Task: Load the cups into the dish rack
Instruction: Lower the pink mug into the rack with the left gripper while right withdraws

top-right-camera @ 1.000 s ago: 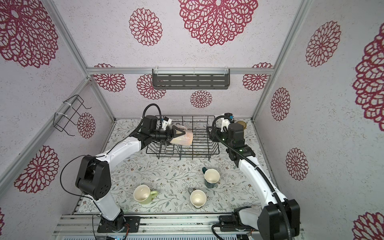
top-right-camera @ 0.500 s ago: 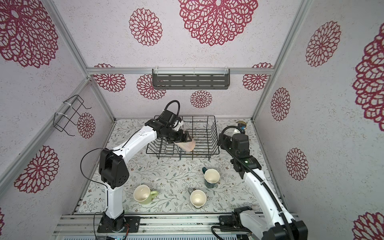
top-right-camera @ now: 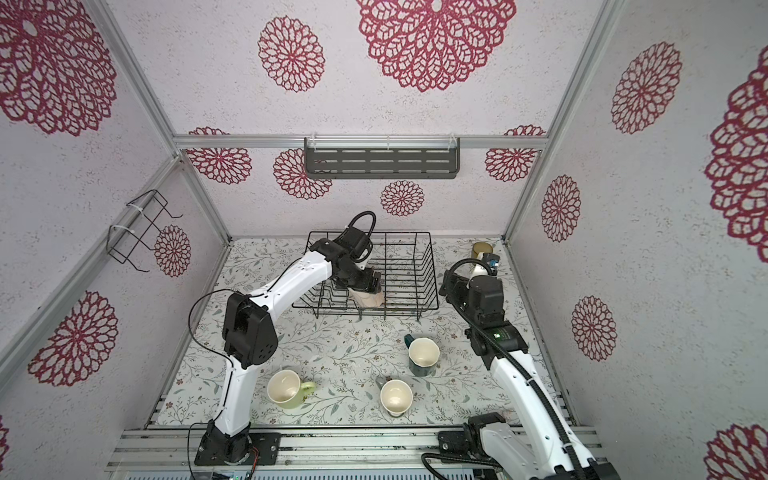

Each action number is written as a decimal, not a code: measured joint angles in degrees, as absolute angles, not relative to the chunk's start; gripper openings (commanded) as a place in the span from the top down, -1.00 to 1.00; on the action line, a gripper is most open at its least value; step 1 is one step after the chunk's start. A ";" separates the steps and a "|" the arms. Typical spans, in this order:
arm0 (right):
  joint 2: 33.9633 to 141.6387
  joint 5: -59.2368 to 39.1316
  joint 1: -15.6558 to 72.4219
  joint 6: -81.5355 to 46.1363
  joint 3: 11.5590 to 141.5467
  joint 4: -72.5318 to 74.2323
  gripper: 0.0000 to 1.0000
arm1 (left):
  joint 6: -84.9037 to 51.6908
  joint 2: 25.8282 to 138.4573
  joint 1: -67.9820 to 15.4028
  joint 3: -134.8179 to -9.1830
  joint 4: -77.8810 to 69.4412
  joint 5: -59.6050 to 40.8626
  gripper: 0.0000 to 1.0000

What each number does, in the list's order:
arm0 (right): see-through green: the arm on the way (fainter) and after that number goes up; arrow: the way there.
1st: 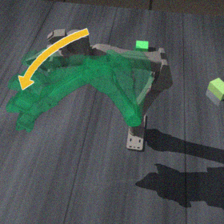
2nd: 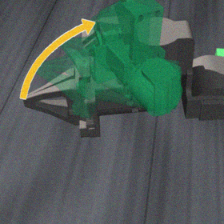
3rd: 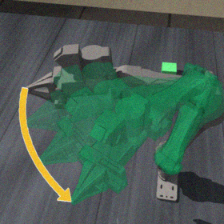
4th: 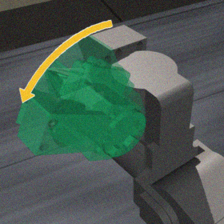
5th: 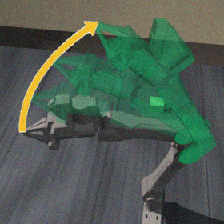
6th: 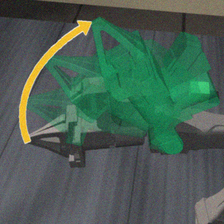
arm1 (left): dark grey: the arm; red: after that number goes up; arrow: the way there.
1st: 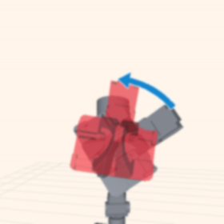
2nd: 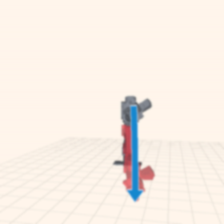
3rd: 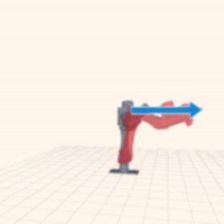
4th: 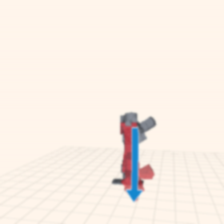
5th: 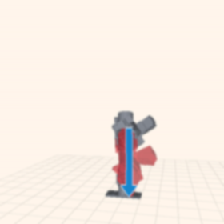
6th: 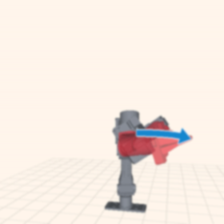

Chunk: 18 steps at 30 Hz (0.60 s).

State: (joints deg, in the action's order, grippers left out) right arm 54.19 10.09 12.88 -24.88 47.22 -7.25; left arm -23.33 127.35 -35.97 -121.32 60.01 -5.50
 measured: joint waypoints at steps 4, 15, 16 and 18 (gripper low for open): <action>54.19 9.65 12.88 -24.01 47.22 -7.38 -0.77 | -22.44 130.32 -37.21 -126.21 62.98 -4.21 -0.03; 54.24 8.82 12.88 -21.54 47.42 -8.05 -0.77 | -20.43 134.39 -37.82 -130.50 67.81 -2.98 -0.08; 54.28 8.78 12.88 -21.45 47.55 -8.12 -0.77 | -20.14 134.74 -37.82 -130.82 67.96 -2.72 -0.09; 54.30 8.78 12.88 -21.39 47.66 -8.14 -0.77 | -19.68 135.76 -37.82 -132.00 68.55 -2.13 -0.12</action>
State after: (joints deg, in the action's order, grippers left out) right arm 54.30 8.78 12.88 -21.39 47.66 -8.14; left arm -19.68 135.76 -37.82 -132.00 68.55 -2.13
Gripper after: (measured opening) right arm 0.884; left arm 0.910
